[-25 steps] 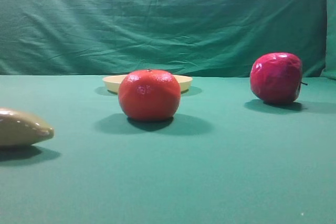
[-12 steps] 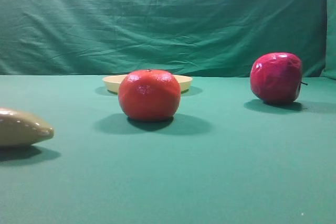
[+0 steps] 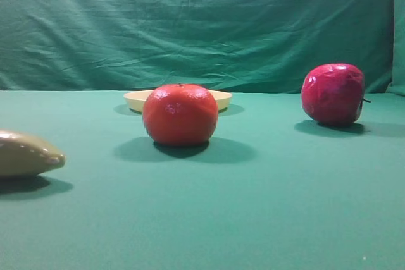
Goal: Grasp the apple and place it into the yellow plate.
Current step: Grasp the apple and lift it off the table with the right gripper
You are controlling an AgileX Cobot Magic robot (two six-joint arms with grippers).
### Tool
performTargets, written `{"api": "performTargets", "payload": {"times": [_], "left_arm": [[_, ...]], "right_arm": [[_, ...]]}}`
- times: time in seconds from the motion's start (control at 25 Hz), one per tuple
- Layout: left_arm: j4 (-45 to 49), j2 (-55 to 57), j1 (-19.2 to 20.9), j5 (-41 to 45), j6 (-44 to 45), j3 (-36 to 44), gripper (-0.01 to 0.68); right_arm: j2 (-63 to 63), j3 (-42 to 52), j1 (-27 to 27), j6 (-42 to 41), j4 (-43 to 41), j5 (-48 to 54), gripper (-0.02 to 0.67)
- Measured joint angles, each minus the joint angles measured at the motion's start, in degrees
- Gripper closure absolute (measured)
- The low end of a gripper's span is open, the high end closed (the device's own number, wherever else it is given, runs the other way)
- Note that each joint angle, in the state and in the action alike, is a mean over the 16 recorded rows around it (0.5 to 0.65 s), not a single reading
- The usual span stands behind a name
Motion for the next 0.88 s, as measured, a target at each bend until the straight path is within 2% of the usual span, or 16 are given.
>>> {"api": "performTargets", "payload": {"times": [0.24, 0.52, 0.64, 0.88], "left_arm": [[0.0, 0.0, 0.0, 0.0, 0.0, 0.0, 0.516], [0.0, 0.0, 0.0, 0.0, 0.0, 0.0, 0.516], [0.0, 0.0, 0.0, 0.0, 0.0, 0.0, 0.516], [0.0, 0.0, 0.0, 0.0, 0.0, 0.0, 0.516]], "right_arm": [[11.7, -10.7, 0.9, -4.5, 1.5, 8.4, 0.649], [24.8, -21.2, 4.0, -10.0, 3.0, 12.9, 0.632], [30.3, -25.4, 5.4, -11.4, 3.5, 14.1, 0.571], [40.0, -32.4, 7.2, -11.6, 3.0, 15.8, 0.340]]}}
